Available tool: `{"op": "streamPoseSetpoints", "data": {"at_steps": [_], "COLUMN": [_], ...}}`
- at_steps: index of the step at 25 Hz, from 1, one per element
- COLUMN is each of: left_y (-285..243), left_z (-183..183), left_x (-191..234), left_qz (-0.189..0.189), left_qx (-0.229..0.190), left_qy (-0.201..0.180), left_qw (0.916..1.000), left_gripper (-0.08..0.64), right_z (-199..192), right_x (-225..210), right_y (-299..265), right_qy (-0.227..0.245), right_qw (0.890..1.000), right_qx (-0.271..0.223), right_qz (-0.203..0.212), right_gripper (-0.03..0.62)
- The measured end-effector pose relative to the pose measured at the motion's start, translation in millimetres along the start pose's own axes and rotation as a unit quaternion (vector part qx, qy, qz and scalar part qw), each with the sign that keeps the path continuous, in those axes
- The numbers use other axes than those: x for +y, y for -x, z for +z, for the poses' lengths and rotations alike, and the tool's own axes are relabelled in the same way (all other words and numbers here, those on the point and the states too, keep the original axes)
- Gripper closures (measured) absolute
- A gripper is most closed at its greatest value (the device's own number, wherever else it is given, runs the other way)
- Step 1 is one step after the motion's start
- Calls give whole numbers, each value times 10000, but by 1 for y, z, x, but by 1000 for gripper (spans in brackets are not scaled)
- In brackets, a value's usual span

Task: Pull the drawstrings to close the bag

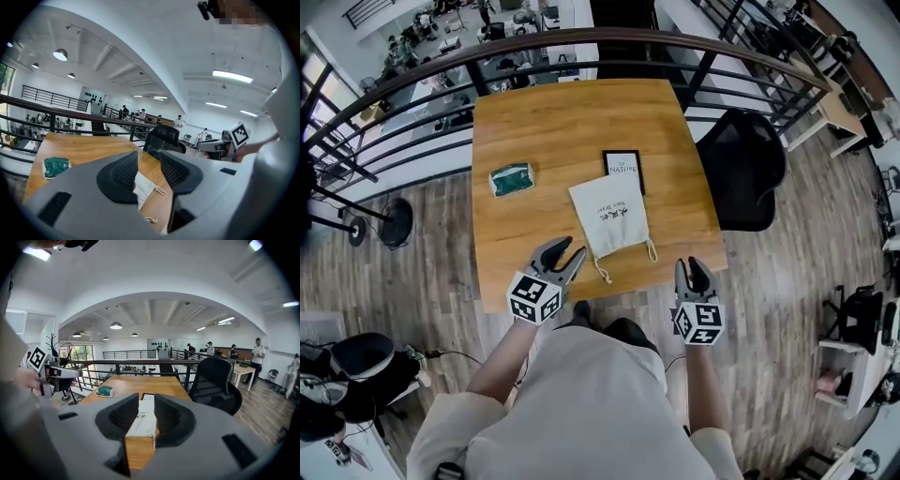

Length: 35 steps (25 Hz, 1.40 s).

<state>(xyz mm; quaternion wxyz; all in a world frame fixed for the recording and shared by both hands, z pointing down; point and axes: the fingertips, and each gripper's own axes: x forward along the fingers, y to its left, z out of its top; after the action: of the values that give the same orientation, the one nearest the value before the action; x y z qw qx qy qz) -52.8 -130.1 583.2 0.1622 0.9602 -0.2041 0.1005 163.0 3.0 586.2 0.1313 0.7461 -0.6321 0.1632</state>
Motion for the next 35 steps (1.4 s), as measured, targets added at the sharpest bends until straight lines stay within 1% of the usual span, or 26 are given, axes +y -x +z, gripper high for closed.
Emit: {"op": "streamPoseSetpoints", "data": {"at_steps": [6, 11, 17, 23, 27, 35], "left_y": [-6, -16, -28, -42, -48, -66], "left_z": [-9, -16, -26, -51, -75, -127], "left_x": [11, 20, 18, 18, 18, 14], "left_qz": [230, 605, 1061, 1441, 1655, 1812], "left_qx": [94, 141, 197, 353, 553, 966], "left_qy": [130, 222, 408, 701, 818, 980], "left_qw": [9996, 9978, 9933, 9864, 9813, 9738], "left_gripper": [416, 416, 416, 416, 416, 416], "right_z": [-1, -6, -13, -33, -55, -106], "right_x": [-2, -12, -28, -39, -42, -47], "right_y": [-26, -53, -81, -111, -124, -144], "right_qy": [35, 143, 265, 435, 611, 896], "right_qw": [9996, 9976, 9927, 9849, 9774, 9604], "right_qx": [141, 314, 547, 868, 1142, 1698], "right_qz": [232, 593, 1043, 1437, 1668, 2020], "right_gripper": [504, 504, 503, 504, 503, 504]}}
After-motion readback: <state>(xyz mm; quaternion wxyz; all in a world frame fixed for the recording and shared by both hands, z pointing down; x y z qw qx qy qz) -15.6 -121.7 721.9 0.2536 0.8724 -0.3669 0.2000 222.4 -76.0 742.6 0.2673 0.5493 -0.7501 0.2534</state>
